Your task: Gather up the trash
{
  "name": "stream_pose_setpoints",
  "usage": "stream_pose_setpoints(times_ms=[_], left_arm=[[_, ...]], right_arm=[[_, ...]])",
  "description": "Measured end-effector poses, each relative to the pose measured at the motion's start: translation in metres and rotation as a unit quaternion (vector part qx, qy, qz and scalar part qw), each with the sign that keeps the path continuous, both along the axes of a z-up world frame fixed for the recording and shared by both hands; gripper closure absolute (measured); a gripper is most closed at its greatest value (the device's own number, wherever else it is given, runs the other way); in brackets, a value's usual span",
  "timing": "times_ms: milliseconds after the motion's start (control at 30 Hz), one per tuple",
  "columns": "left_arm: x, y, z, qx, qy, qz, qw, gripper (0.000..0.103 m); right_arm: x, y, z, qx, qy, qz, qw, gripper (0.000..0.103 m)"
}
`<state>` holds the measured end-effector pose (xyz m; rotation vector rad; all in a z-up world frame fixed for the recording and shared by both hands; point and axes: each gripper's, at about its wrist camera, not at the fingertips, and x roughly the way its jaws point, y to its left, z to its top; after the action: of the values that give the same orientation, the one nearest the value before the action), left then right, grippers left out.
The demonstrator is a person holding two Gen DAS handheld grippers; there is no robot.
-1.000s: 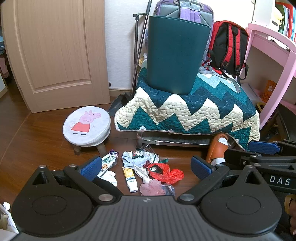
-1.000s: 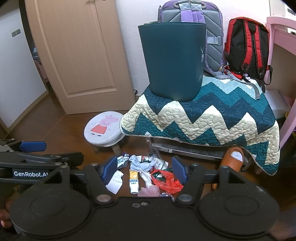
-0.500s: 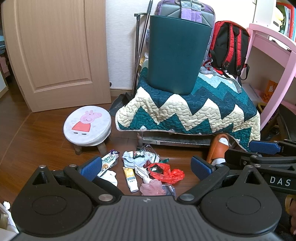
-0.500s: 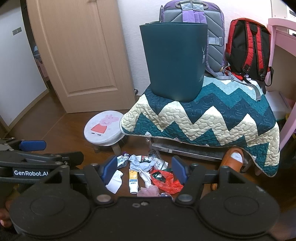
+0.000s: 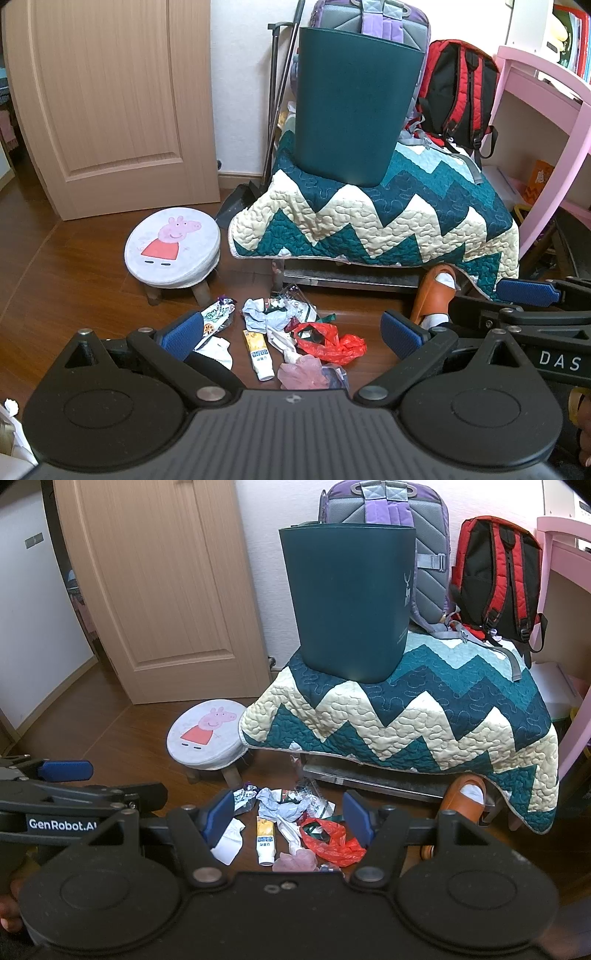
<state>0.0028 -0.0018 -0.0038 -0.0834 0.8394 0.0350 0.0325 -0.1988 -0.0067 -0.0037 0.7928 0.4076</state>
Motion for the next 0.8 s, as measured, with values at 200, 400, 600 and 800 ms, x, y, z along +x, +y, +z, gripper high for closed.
stream_pose_setpoints(times_ms=[200, 400, 600, 800], left_arm=[[0.002, -0.001, -0.003, -0.001, 0.005, 0.002, 1.0, 0.0], [0.002, -0.002, -0.006, -0.002, 0.007, 0.0, 1.0, 0.0], [0.005, -0.003, -0.007, -0.004, 0.01, -0.002, 0.9999, 0.0], [0.016, -0.001, -0.016, -0.005, 0.021, -0.009, 0.9997, 0.0]], right_arm=[[0.002, 0.0, -0.001, -0.001, 0.003, 0.0, 1.0, 0.038], [0.002, 0.0, -0.001, -0.001, 0.003, 0.0, 1.0, 0.038], [0.005, 0.0, -0.009, -0.003, 0.009, -0.001, 1.0, 0.038], [0.016, 0.003, -0.018, -0.008, 0.024, 0.002, 1.0, 0.038]])
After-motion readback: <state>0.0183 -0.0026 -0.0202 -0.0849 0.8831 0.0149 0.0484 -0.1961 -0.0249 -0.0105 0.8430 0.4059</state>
